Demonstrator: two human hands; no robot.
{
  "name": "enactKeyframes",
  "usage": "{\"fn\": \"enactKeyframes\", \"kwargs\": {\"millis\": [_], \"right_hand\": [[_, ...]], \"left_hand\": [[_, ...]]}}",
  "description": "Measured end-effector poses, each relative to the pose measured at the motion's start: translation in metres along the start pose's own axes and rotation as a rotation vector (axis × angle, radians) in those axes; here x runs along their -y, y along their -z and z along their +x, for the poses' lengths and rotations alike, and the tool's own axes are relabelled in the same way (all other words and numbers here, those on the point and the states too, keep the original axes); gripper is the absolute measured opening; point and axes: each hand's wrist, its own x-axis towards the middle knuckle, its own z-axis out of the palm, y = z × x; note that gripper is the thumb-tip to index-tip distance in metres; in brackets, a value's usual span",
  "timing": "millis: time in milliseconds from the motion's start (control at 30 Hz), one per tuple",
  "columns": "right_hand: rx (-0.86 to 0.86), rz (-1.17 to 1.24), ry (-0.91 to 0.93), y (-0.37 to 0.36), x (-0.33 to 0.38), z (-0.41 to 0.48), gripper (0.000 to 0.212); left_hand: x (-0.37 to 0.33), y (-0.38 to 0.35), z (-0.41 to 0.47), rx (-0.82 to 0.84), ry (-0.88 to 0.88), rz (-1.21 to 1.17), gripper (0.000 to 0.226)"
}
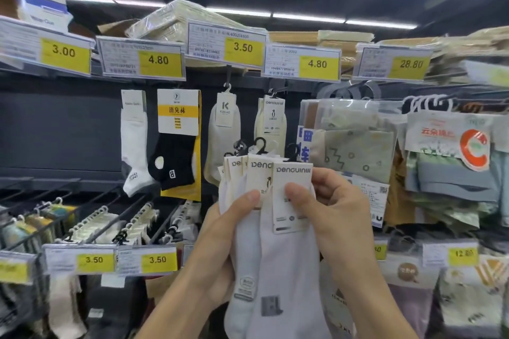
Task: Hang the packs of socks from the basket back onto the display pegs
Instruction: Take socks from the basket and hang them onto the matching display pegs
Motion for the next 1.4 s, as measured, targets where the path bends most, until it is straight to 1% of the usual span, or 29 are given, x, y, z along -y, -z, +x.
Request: {"fn": "enactKeyframes", "kwargs": {"millis": [33, 67, 167, 233, 333, 400, 500, 600, 700, 833, 900, 933, 1000, 1067, 1133, 1167, 1267, 1400], "right_hand": [[-0.034, 0.025, 0.044, 0.006, 0.0, 0.002, 0.024], [-0.068, -0.009, 0.066, 0.013, 0.001, 0.004, 0.023], [-0.032, -0.024, 0.117, 0.005, -0.004, 0.006, 0.017], [-0.024, -0.003, 0.133, 0.014, -0.004, 0.011, 0.017], [-0.028, -0.009, 0.103, 0.012, -0.002, 0.016, 0.023], [-0.021, -0.005, 0.094, 0.01, -0.006, 0.018, 0.025], [0.026, 0.071, 0.039, 0.006, -0.008, 0.021, 0.023], [0.019, 0.19, -0.03, 0.004, -0.013, 0.023, 0.024], [0.028, 0.154, -0.004, 0.002, -0.016, 0.024, 0.024], [0.111, 0.136, 0.005, 0.003, -0.015, 0.025, 0.029], [0.144, 0.194, -0.012, 0.005, -0.014, 0.029, 0.032], [0.129, 0.248, -0.026, 0.007, -0.014, 0.033, 0.033], [0.028, 0.304, -0.033, 0.013, -0.013, 0.047, 0.035], [-0.075, 0.237, -0.016, 0.019, -0.014, 0.066, 0.028], [-0.133, 0.132, 0.011, 0.021, -0.016, 0.087, 0.016], [-0.149, 0.083, 0.026, 0.021, -0.017, 0.097, 0.013], [-0.146, -0.026, 0.029, 0.013, -0.023, 0.126, 0.012], [-0.141, -0.093, 0.03, 0.003, -0.035, 0.155, 0.011]], "left_hand": [[-0.003, -0.001, 0.0, 0.018, -0.019, -0.01, 0.047], [-0.007, -0.002, 0.002, 0.03, -0.031, -0.003, 0.044], [-0.008, -0.001, 0.005, 0.108, -0.093, 0.012, 0.037], [-0.011, -0.001, 0.007, 0.133, -0.123, 0.023, 0.046], [-0.011, -0.001, 0.01, 0.113, -0.147, 0.041, 0.059], [-0.011, 0.0, 0.011, 0.116, -0.157, 0.053, 0.061], [-0.011, 0.0, 0.011, 0.125, -0.164, 0.049, 0.059], [-0.01, 0.0, 0.011, 0.103, -0.152, 0.038, 0.053], [-0.009, 0.002, 0.014, 0.08, -0.176, 0.07, 0.041], [-0.01, 0.004, 0.016, 0.048, -0.189, 0.083, 0.042], [-0.009, 0.006, 0.017, 0.014, -0.196, 0.076, 0.038], [-0.009, 0.008, 0.018, -0.013, -0.203, 0.067, 0.034], [-0.009, 0.012, 0.02, -0.079, -0.209, 0.06, 0.032], [-0.009, 0.015, 0.02, -0.11, -0.205, 0.068, 0.036], [-0.009, 0.016, 0.021, -0.116, -0.202, 0.076, 0.037], [-0.009, 0.016, 0.021, -0.124, -0.204, 0.083, 0.036], [-0.009, 0.016, 0.021, -0.137, -0.206, 0.107, 0.036], [-0.009, 0.016, 0.02, -0.131, -0.2, 0.118, 0.04]]}}
